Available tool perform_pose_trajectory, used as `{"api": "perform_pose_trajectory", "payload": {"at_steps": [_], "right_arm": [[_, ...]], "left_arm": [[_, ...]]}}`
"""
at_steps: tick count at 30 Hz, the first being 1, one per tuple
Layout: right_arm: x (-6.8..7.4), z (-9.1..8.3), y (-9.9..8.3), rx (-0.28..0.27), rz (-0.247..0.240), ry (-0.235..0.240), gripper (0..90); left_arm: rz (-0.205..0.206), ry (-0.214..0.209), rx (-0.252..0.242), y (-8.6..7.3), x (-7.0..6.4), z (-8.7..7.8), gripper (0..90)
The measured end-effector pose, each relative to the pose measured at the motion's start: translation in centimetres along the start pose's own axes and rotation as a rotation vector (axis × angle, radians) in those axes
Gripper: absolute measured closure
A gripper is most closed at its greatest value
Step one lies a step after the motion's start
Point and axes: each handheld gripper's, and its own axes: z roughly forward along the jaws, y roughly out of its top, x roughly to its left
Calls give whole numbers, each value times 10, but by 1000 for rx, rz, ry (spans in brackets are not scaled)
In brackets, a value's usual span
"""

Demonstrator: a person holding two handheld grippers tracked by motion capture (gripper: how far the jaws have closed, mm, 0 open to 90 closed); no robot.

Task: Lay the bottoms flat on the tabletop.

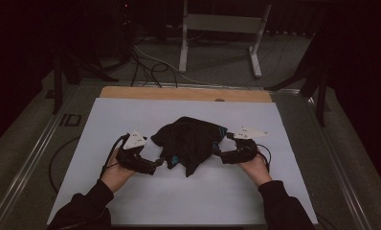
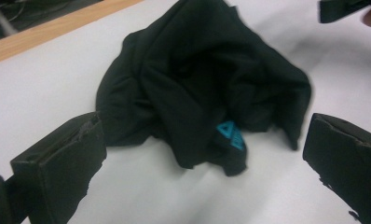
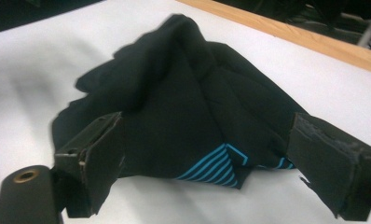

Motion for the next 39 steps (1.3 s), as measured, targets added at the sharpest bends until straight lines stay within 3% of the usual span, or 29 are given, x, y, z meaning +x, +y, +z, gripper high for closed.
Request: {"api": "perform_pose_trajectory", "payload": {"at_steps": [4,8,9,11,15,20,24,28,33,36,39], "right_arm": [[-1,9,-3,11,45,24,116],[-1,14,-5,27,54,10,148],[-3,18,-7,41,54,-12,184],[-4,22,-9,56,66,-18,206],[-5,31,-14,98,91,-40,248],[-4,39,-19,154,87,-25,263],[-3,47,-20,176,82,-55,310],[-3,52,-19,203,68,-53,371],[-1,54,-19,221,54,-60,609],[-1,52,-18,214,52,-69,790],[-3,50,-18,204,65,-63,885]], "left_arm": [[-22,-10,27,1,6,14,12],[-27,-14,46,1,7,20,28],[-9,-26,79,1,8,30,30],[4,-33,94,0,7,35,52],[-21,-12,117,-4,9,46,109],[-34,-24,125,-7,11,51,163],[-37,-30,154,-10,12,64,214],[-56,-36,184,-13,15,74,237],[-74,-43,177,-15,17,80,425],[-69,-55,171,-16,17,79,609],[-56,-68,158,-14,16,76,814]]}}
